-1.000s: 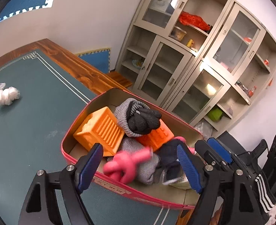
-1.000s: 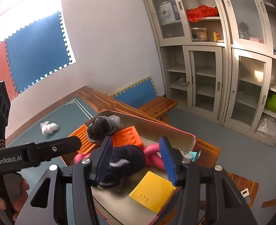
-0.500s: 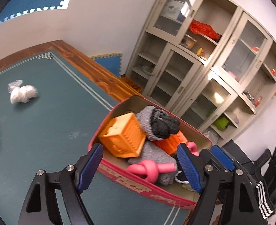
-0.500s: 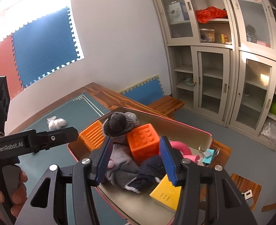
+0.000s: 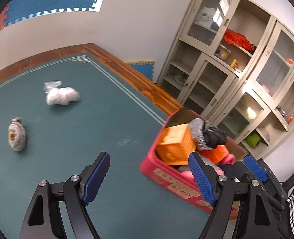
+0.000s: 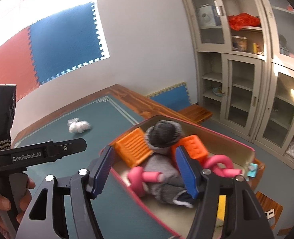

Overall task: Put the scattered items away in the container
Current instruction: 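Withdraw both grippers from the tin toward the remaining two items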

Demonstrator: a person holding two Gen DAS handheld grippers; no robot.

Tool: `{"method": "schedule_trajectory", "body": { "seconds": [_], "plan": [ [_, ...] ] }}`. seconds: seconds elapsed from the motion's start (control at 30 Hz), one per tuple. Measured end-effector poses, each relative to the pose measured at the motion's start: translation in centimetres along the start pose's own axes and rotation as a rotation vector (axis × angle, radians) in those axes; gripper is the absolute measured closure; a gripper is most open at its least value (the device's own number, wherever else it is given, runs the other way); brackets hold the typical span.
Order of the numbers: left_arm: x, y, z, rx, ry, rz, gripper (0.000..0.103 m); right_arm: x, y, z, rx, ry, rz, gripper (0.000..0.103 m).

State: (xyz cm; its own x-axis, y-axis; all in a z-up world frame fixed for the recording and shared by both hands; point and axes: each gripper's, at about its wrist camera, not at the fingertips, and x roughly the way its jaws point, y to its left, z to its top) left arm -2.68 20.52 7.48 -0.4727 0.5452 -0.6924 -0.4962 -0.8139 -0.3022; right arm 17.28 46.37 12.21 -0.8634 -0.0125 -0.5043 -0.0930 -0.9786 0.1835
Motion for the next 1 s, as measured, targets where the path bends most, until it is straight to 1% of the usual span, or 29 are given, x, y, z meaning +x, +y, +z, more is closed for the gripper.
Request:
{"method": "schedule_trajectory", "body": {
  "seconds": [0.17,0.47,0.63,0.77,0.87,1.0],
  "plan": [
    [-1.4,3.1,-0.2,-0.028,-0.019,0.038,0.02,0.8,2.5,-0.1,-0.043,0.021,0.037,0.029],
    [-4.5,9.9,0.0,-0.144,-0.068,0.095,0.02,2.5,7.2,-0.2,-0.099,0.061,0.107,0.025],
    [-6.0,13.5,0.5,-0.226,-0.101,0.119,0.02,4.2,9.7,-0.2,-0.108,0.114,0.162,0.025],
    [-7.5,15.3,0.7,-0.264,-0.147,0.188,0.02,5.4,12.0,0.1,-0.134,0.132,0.2,0.025],
    [-8.4,16.4,0.9,-0.268,-0.179,0.248,0.02,6.0,13.9,0.6,-0.16,0.13,0.228,0.024],
    [-8.9,17.8,1.1,-0.286,-0.193,0.276,0.02,6.9,16.1,1.4,-0.171,0.125,0.255,0.023]
  ]
}}
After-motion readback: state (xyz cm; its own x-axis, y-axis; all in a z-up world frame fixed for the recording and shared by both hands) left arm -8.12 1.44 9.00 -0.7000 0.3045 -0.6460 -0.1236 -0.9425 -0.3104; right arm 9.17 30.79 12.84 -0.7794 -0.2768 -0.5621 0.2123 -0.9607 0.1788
